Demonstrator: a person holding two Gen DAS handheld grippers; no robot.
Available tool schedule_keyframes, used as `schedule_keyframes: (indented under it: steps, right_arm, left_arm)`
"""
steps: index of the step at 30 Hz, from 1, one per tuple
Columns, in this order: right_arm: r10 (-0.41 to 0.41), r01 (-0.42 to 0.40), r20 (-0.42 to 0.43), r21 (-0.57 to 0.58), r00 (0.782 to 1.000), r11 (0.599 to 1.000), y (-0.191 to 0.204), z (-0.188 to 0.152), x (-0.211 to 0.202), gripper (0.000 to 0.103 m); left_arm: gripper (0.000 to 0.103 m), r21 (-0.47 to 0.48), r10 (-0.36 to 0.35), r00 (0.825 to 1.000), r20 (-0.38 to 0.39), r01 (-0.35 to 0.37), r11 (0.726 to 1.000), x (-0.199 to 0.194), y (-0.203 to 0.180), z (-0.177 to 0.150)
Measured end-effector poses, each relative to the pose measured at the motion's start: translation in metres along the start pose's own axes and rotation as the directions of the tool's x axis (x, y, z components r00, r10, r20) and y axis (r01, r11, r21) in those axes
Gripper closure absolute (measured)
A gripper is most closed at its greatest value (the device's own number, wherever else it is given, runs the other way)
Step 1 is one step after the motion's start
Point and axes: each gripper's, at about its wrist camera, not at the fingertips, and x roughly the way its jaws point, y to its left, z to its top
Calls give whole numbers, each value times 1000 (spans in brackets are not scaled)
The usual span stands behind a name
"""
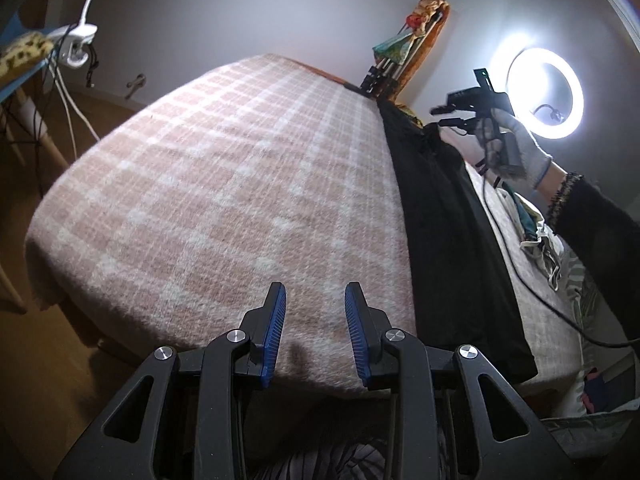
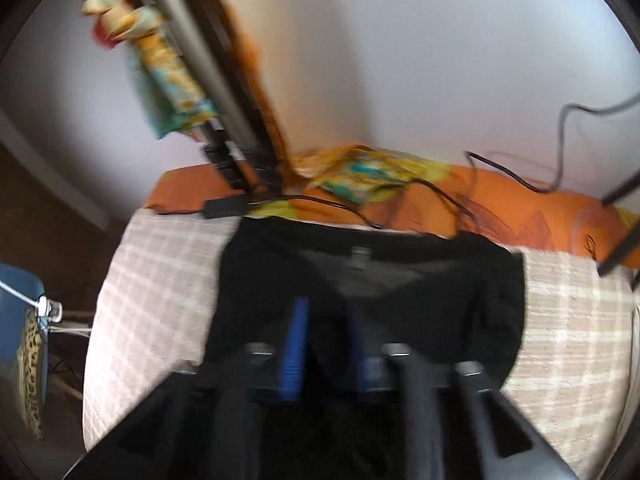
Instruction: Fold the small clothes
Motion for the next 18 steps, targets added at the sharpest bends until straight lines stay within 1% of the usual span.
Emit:
schedule_keyframes:
  steps: [3, 5, 8, 11, 13, 14, 16, 18]
  right_arm:
    - [39, -38, 44, -13, 998, 999, 6, -5, -17, 66]
    - [9, -9, 65, -13, 998, 1000, 1, -12, -36, 67]
    - [-14, 15, 92, -12, 996, 1000, -8, -27, -65, 67]
    - [-1, -2, 110, 28, 994, 1000, -28, -51, -98, 67]
    - [-16, 12, 120, 35, 993, 999, -38, -75, -122, 67]
    - [-18, 14, 120, 36, 993, 999, -42, -86, -131, 66]
    - [-10, 4, 113, 48, 994, 999, -48, -119, -152, 66]
    - [14, -21, 101, 63, 995, 998, -53, -156, -169, 65]
  left_arm:
    - [74, 32, -4, 1000, 7, 4, 999, -4, -5, 3]
    - [74, 40, -19, 1000, -5, 19, 999, -2, -8, 4]
    - [74, 51, -51, 998, -30, 52, 997, 2, -15, 7]
    - [74, 83, -85, 995, -58, 90, 993, 5, -26, 7]
    - [73, 101, -110, 990, -87, 118, 988, 8, -33, 6]
    - [69, 106, -118, 988, -96, 128, 986, 9, -35, 5]
    - [63, 126, -136, 983, -120, 151, 980, 11, -41, 2]
    - [63, 148, -144, 979, -144, 165, 975, 14, -46, -2]
